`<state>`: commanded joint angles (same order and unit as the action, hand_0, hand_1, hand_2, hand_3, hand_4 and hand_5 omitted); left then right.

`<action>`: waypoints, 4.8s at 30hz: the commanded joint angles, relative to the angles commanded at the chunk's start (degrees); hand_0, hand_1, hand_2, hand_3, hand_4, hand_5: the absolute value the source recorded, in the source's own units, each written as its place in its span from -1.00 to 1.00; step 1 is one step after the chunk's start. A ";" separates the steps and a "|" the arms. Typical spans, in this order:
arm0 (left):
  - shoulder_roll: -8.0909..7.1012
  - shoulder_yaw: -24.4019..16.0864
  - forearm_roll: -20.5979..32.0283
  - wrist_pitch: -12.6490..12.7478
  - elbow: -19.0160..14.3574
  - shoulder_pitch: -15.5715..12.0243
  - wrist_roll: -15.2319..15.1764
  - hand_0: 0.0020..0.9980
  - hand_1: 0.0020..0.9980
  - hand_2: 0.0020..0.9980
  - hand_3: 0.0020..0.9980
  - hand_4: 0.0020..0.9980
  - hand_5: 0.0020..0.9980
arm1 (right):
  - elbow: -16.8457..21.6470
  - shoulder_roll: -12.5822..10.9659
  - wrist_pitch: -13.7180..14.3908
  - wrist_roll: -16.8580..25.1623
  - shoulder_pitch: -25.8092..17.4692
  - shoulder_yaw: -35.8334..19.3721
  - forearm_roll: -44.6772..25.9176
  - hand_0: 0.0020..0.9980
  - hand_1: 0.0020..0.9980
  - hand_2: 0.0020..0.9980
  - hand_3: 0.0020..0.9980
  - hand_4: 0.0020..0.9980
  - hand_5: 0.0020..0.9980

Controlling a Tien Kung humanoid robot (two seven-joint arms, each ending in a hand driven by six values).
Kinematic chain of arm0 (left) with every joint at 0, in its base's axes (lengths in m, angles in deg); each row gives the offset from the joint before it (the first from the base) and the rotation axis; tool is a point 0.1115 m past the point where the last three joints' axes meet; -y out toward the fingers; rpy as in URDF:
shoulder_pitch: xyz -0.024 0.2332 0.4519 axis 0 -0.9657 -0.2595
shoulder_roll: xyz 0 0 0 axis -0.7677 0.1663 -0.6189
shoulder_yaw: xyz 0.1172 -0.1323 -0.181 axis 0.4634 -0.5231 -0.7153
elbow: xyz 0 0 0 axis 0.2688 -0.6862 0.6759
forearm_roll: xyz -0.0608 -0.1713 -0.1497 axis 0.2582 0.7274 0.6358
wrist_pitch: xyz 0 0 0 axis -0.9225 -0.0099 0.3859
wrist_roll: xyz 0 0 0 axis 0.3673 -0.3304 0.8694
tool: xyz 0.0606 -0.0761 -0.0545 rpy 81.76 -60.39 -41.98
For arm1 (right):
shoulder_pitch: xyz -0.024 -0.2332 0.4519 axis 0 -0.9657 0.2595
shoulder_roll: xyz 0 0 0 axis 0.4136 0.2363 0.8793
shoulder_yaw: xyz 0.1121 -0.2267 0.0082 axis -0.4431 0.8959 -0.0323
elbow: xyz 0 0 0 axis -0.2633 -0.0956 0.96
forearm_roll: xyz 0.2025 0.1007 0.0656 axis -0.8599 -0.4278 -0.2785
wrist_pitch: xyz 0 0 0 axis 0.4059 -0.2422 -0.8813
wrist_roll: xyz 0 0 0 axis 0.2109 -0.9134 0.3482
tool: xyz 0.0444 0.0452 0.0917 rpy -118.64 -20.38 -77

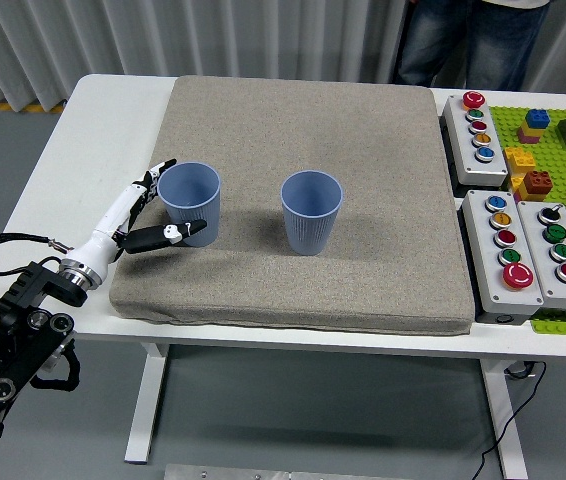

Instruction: Pick cup pour cup place

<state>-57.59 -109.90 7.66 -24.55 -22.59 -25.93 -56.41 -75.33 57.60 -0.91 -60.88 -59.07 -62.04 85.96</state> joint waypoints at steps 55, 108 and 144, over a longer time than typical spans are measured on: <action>2.09 2.47 2.67 1.26 2.78 2.55 -0.01 0.51 0.32 0.56 0.61 1.00 -0.22 | -0.07 -0.07 -0.16 0.09 0.68 0.14 -0.08 0.30 0.31 0.18 0.19 -1.00 -0.73; -3.06 7.43 -5.07 3.83 -2.64 9.15 0.33 0.18 0.00 0.09 0.05 0.90 -0.52 | -0.14 -0.50 0.00 0.21 0.66 0.68 -1.29 0.30 0.31 0.18 0.19 -1.00 -0.78; -5.53 14.17 -13.54 2.57 -1.87 17.78 1.26 0.15 0.00 0.09 0.04 0.83 -0.64 | -0.13 -0.74 0.21 0.12 1.12 1.24 -2.26 0.30 0.31 0.18 0.19 -1.00 -0.79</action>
<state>-63.12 -95.74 -5.88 -21.98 -24.46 -8.16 -55.15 -75.46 56.87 -0.70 -60.75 -57.95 -60.79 83.70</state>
